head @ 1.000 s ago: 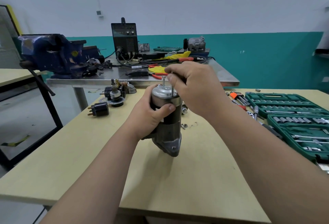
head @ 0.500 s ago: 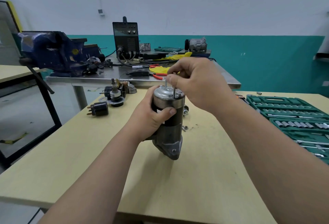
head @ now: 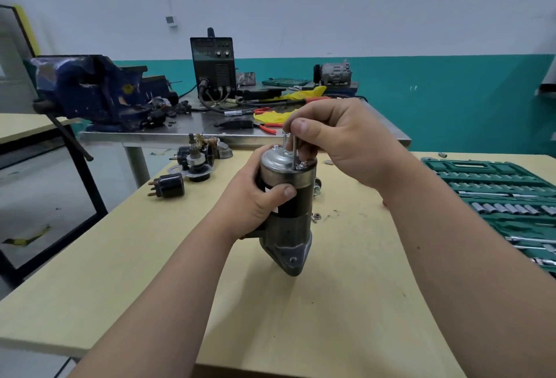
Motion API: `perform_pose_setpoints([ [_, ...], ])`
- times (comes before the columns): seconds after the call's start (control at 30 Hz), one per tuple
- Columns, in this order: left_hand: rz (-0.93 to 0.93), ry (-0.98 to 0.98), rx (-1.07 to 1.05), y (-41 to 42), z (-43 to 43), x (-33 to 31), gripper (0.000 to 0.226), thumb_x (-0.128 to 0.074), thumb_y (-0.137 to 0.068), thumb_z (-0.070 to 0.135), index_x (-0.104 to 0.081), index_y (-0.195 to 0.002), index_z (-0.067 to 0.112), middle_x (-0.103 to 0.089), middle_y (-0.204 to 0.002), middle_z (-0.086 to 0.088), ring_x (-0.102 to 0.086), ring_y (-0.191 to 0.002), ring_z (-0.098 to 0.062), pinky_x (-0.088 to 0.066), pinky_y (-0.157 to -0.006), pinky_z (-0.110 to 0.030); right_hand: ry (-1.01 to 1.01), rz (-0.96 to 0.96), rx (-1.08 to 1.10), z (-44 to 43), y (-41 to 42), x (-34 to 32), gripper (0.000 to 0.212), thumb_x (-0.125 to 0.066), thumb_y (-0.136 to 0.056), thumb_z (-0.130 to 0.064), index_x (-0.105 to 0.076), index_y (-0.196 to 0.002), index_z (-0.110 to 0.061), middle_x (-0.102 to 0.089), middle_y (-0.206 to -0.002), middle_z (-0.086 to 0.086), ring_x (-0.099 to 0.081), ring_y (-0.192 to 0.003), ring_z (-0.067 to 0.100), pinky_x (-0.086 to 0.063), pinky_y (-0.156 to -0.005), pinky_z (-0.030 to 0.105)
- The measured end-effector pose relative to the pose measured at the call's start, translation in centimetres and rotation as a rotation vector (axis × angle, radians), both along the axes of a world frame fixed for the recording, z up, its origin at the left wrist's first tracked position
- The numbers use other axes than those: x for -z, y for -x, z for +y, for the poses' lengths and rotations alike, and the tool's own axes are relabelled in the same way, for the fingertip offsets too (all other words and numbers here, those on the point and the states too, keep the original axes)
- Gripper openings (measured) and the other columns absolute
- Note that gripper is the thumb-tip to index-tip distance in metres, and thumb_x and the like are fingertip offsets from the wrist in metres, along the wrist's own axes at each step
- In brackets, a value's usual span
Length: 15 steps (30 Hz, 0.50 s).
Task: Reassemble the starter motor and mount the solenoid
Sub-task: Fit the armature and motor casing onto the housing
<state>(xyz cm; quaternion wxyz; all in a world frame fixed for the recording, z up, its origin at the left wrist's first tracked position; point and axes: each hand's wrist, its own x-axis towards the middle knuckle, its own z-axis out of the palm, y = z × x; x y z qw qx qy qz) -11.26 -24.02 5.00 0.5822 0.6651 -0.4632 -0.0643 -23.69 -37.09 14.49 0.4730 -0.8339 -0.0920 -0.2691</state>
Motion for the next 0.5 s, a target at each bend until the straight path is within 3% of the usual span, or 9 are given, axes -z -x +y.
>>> perform_pose_setpoints([
  [0.13, 0.001, 0.011, 0.009, 0.0, -0.3, -0.1, 0.073, -0.072, -0.064, 0.051, -0.047, -0.131, 0.036, -0.066, -0.115, 0.016, -0.060, -0.112, -0.007, -0.050, -0.082, -0.017, 0.157, -0.076, 0.214, 0.5, -0.2, 0.3, 0.016, -0.065, -0.089, -0.025, -0.063, -0.074, -0.028, -0.060, -0.057, -0.017, -0.052, -0.051, 0.000, -0.043, -0.052, 0.015],
  [0.2, 0.004, 0.016, 0.009, 0.1, -0.5, 0.0, 0.072, -0.072, -0.064, 0.051, -0.047, -0.130, 0.038, -0.067, -0.116, 0.015, -0.061, -0.112, -0.010, -0.055, -0.081, -0.024, 0.186, -0.178, 0.404, 1.2, -0.8, 1.1, 0.026, -0.069, -0.084, -0.032, -0.053, -0.064, -0.026, -0.051, -0.050, -0.014, -0.044, -0.048, 0.000, -0.034, -0.046, 0.012],
  [0.27, 0.010, 0.022, 0.006, 0.2, -0.4, 0.0, 0.075, -0.072, -0.064, 0.050, -0.046, -0.133, 0.036, -0.067, -0.117, 0.012, -0.062, -0.112, -0.014, -0.056, -0.082, -0.029, 0.152, -0.240, 0.449, 1.6, -0.9, 1.6, 0.027, -0.069, -0.083, -0.036, -0.051, -0.065, -0.025, -0.048, -0.051, -0.013, -0.043, -0.049, 0.001, -0.033, -0.046, 0.013],
  [0.33, 0.020, 0.022, 0.010, 0.3, -0.3, 0.1, 0.079, -0.072, -0.064, 0.050, -0.044, -0.136, 0.033, -0.066, -0.120, 0.010, -0.061, -0.114, -0.013, -0.055, -0.086, -0.030, 0.097, -0.168, 0.348, 0.9, -0.6, 2.0, 0.020, -0.067, -0.082, -0.045, -0.056, -0.080, -0.028, -0.056, -0.066, -0.017, -0.050, -0.060, -0.002, -0.038, -0.054, 0.014],
  [0.37, 0.010, 0.000, 0.008, 0.3, -0.1, 0.1, 0.083, -0.072, -0.064, 0.050, -0.042, -0.139, 0.033, -0.065, -0.122, 0.011, -0.060, -0.116, -0.011, -0.052, -0.089, -0.030, 0.090, -0.071, 0.286, 0.5, -0.4, 2.4, 0.027, -0.066, -0.079, -0.049, -0.056, -0.095, -0.030, -0.059, -0.082, -0.020, -0.054, -0.074, -0.005, -0.042, -0.063, 0.014],
  [0.43, -0.052, -0.099, -0.003, 0.3, 0.3, -0.3, 0.098, -0.074, -0.062, 0.054, -0.029, -0.147, 0.039, -0.060, -0.126, 0.023, -0.056, -0.119, 0.000, -0.047, -0.097, -0.027, 0.098, 0.149, 0.165, -0.2, -0.1, 3.8, 0.064, -0.072, -0.071, -0.050, -0.041, -0.126, -0.038, -0.054, -0.112, -0.023, -0.054, -0.102, -0.005, -0.044, -0.080, 0.016],
  [0.5, -0.139, -0.238, -0.083, 0.7, 0.7, -0.3, 0.118, -0.074, -0.056, 0.064, -0.007, -0.151, 0.047, -0.049, -0.137, 0.027, -0.045, -0.129, 0.001, -0.042, -0.106, -0.032, 0.025, 0.206, 0.100, 0.0, -0.3, 5.7, 0.075, -0.079, -0.066, -0.040, -0.036, -0.127, -0.046, -0.055, -0.114, -0.024, -0.057, -0.102, -0.006, -0.047, -0.083, 0.016],
])
